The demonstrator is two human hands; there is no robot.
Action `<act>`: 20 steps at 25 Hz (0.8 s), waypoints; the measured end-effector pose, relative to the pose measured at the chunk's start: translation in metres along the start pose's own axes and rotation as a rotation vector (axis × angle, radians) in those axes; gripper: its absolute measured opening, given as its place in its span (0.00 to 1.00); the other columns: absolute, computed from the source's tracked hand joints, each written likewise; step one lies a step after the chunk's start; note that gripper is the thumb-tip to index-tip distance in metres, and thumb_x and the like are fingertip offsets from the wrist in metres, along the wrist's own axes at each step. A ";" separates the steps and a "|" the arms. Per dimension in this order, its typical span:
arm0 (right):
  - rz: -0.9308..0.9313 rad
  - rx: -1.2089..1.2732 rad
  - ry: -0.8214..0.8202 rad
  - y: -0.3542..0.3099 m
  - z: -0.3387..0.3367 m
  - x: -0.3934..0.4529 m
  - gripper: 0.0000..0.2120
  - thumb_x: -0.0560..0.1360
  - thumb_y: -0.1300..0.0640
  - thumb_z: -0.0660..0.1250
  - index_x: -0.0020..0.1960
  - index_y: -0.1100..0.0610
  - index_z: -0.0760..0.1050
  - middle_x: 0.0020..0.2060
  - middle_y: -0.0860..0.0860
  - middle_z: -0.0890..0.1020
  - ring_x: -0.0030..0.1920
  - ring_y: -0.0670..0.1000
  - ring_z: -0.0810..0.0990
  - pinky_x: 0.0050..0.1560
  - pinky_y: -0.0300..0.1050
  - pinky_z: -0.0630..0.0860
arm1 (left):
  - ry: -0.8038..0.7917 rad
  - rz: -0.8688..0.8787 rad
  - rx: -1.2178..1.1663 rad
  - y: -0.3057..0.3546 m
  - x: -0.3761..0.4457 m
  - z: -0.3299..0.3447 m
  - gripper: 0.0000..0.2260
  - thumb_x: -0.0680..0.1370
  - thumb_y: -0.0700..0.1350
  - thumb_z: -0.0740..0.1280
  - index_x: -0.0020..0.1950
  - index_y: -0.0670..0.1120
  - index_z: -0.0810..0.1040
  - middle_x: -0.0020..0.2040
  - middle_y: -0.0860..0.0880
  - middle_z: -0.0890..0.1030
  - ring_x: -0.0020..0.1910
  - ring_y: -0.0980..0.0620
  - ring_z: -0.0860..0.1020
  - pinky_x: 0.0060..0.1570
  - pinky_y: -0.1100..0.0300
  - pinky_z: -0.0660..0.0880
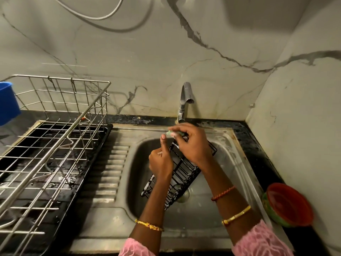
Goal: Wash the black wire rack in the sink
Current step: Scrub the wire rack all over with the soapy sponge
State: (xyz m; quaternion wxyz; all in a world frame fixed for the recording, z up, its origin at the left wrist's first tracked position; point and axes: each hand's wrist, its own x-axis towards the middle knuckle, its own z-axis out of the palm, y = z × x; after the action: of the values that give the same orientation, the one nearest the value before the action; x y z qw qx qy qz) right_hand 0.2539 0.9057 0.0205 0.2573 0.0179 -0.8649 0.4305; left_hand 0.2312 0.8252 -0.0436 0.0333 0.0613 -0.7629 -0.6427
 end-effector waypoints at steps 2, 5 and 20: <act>-0.093 -0.051 -0.024 0.001 0.004 -0.018 0.10 0.73 0.70 0.65 0.52 0.63 0.80 0.49 0.54 0.81 0.50 0.45 0.78 0.51 0.26 0.72 | 0.023 -0.012 0.005 -0.004 0.001 -0.003 0.29 0.79 0.62 0.54 0.23 0.48 0.59 0.21 0.52 0.63 0.23 0.53 0.62 0.29 0.57 0.60; -0.242 -0.093 -0.050 0.005 0.004 -0.032 0.13 0.72 0.74 0.62 0.53 0.64 0.80 0.51 0.55 0.80 0.53 0.46 0.77 0.57 0.30 0.72 | 0.001 0.015 -0.023 -0.012 0.002 -0.005 0.28 0.79 0.62 0.56 0.23 0.48 0.60 0.22 0.52 0.62 0.24 0.53 0.61 0.31 0.57 0.60; -0.083 -0.018 0.064 0.001 -0.001 -0.025 0.12 0.73 0.72 0.64 0.52 0.63 0.80 0.49 0.54 0.81 0.49 0.45 0.78 0.53 0.30 0.74 | 0.046 0.023 -0.318 -0.024 0.015 -0.014 0.24 0.73 0.59 0.62 0.25 0.47 0.60 0.23 0.50 0.59 0.23 0.56 0.55 0.28 0.57 0.55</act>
State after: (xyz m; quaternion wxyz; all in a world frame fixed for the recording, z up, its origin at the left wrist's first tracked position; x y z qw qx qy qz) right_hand 0.2758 0.9023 0.0082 0.3027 0.0377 -0.8586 0.4120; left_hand 0.2197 0.8059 -0.0653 0.0674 0.0615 -0.6512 -0.7534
